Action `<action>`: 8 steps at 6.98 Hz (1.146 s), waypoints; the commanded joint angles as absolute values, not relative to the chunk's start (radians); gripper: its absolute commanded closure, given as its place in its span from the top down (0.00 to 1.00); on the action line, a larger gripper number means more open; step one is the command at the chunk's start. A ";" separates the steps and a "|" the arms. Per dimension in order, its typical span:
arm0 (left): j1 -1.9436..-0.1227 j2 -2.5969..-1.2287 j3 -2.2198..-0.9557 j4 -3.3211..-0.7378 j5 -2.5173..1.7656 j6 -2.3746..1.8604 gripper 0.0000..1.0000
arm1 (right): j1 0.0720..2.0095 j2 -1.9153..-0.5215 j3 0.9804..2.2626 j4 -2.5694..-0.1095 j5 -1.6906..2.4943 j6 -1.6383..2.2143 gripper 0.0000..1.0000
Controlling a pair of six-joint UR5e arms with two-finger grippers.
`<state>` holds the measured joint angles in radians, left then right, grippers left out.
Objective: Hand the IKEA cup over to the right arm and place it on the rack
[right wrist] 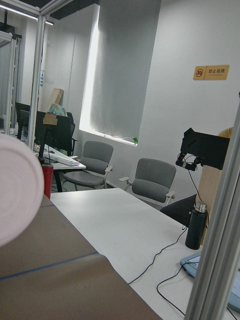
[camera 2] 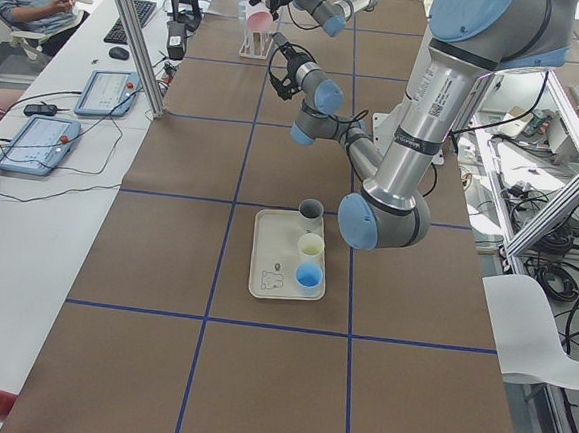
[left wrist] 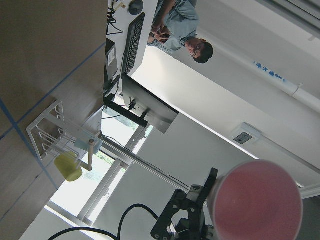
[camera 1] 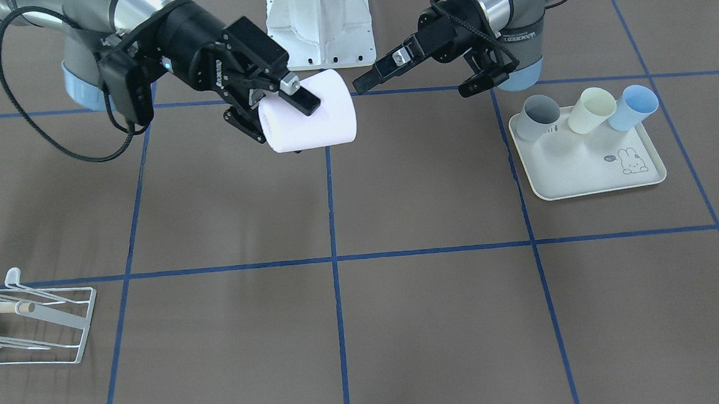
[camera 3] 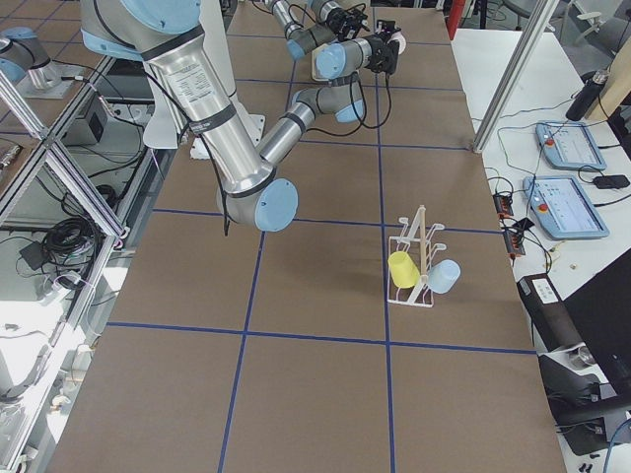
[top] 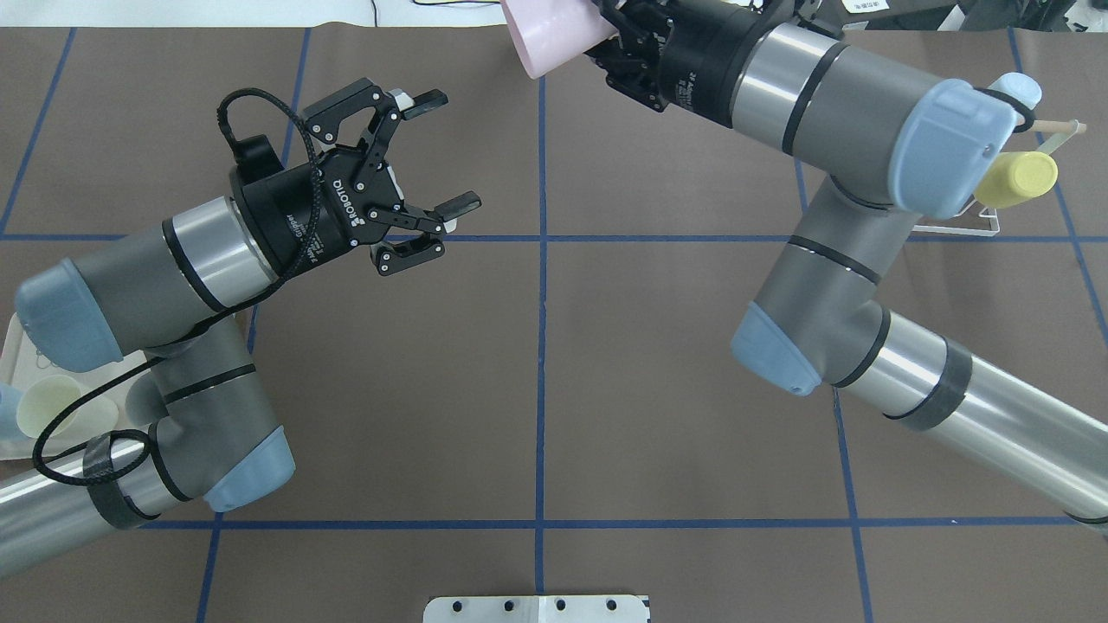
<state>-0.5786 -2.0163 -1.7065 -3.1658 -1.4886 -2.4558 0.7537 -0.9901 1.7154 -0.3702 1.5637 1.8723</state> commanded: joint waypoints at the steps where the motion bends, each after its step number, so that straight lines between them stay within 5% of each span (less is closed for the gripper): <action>1: -0.587 -1.941 -1.720 -3.145 -1.523 -2.335 1.00 | 0.836 -1.150 1.744 -0.374 1.602 1.743 0.00; 8: -0.598 -1.767 -1.776 -3.137 -1.540 -2.166 1.00 | 0.948 -1.607 1.792 -0.434 1.389 0.970 0.00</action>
<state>-0.5979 -1.7746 -1.7751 -3.1370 -1.5396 -2.1674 0.9470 -1.5434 1.7868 -0.4283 1.4473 1.1084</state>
